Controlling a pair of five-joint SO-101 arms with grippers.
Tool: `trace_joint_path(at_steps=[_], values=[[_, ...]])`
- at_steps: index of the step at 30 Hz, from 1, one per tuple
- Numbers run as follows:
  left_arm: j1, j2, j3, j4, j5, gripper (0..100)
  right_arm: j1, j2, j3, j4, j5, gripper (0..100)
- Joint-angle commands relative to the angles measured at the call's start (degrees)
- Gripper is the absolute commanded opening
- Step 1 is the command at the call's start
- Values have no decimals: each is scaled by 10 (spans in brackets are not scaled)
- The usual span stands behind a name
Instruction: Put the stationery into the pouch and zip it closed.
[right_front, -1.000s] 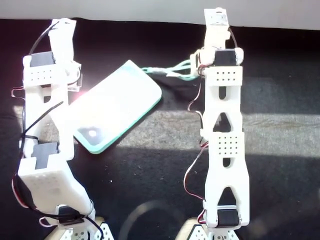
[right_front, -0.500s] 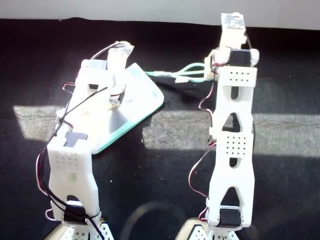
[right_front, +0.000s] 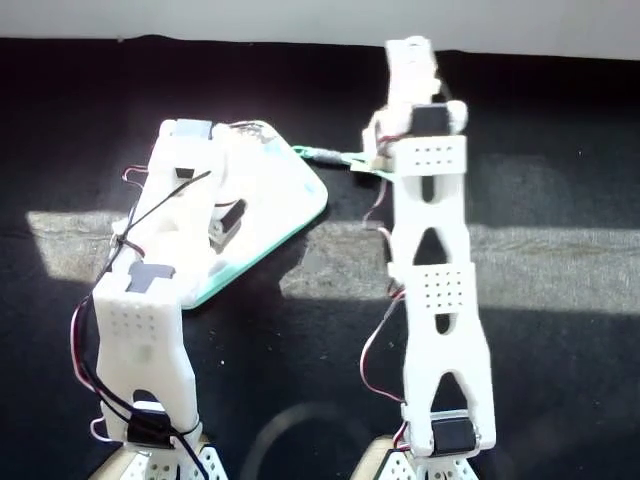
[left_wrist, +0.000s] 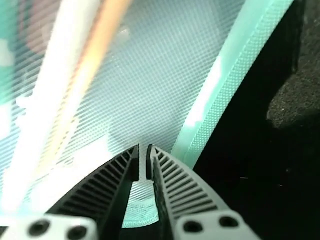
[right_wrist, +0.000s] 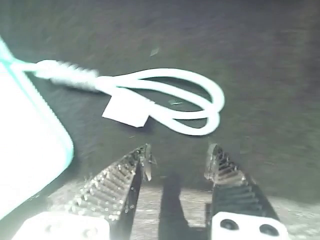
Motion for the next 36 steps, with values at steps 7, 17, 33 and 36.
trace_joint_path(at_steps=[7, 17, 33, 36], values=[[-10, -80, 95, 12, 18, 62, -96, 85, -62, -155, 69, 308], [-27, -289, 353, -140, 54, 62, -95, 158, -62, -262, 254, 231], [-245, -141, 276, -150, 55, 62, -84, 144, -67, -236, 330, 7], [-270, -96, 178, -135, 55, 62, -70, 110, -66, -190, 330, 6]])
